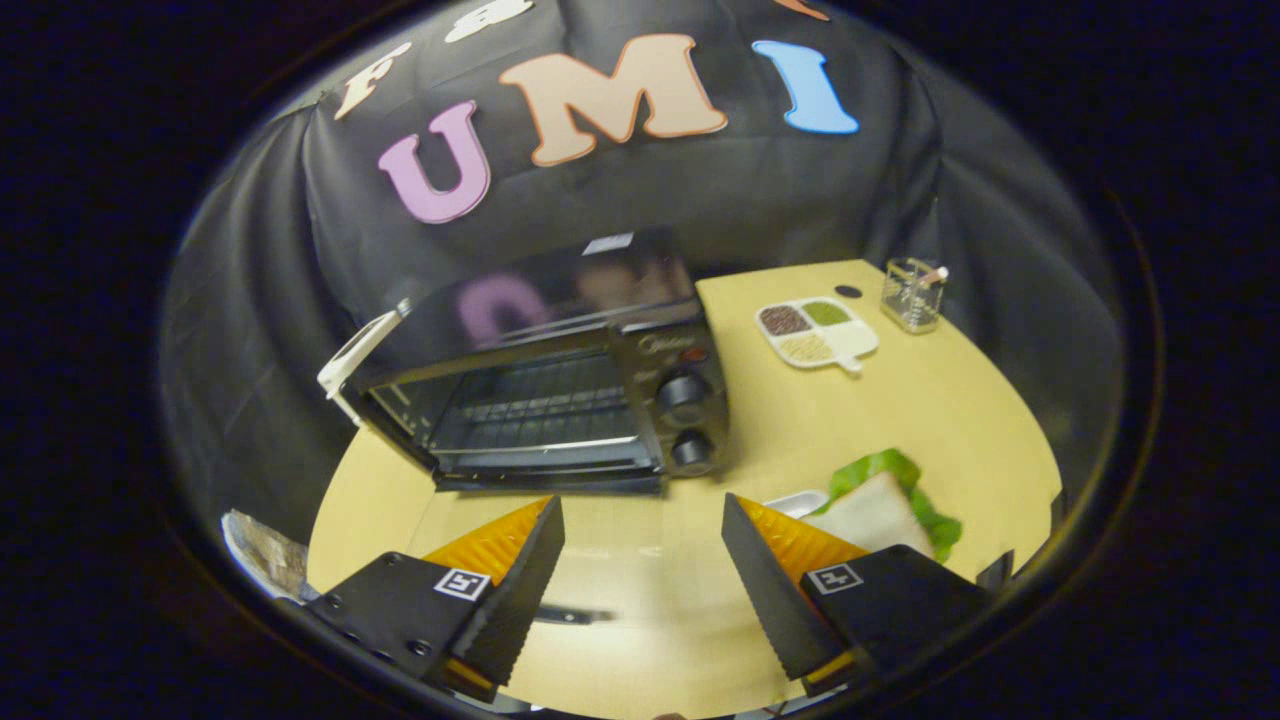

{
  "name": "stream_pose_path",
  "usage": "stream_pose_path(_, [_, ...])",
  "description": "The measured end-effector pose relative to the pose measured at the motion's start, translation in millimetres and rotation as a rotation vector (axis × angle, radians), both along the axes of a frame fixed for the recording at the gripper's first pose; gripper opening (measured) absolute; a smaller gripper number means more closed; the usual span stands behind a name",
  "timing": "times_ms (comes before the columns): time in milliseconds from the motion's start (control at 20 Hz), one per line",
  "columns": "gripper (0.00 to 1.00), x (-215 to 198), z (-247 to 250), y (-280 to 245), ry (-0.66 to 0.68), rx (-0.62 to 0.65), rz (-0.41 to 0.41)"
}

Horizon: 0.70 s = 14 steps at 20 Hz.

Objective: Open the toaster oven, put the food inside, and close the toaster oven door.

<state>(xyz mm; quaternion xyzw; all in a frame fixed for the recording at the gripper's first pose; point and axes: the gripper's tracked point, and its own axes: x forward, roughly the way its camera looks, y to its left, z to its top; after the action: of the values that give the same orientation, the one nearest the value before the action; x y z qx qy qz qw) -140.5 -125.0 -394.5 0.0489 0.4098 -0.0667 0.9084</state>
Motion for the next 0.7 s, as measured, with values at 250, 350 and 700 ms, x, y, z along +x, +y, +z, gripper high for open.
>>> stream_pose_path(250, [0.99,7,20,-64,-0.043,-0.079,-0.053])
stream_pose_path(350, [0.99,4,20,-88,-0.040,-0.091,-0.082])
stream_pose_path(700, [0.99,-25,-2,-135,0.022,-0.050,-0.149])
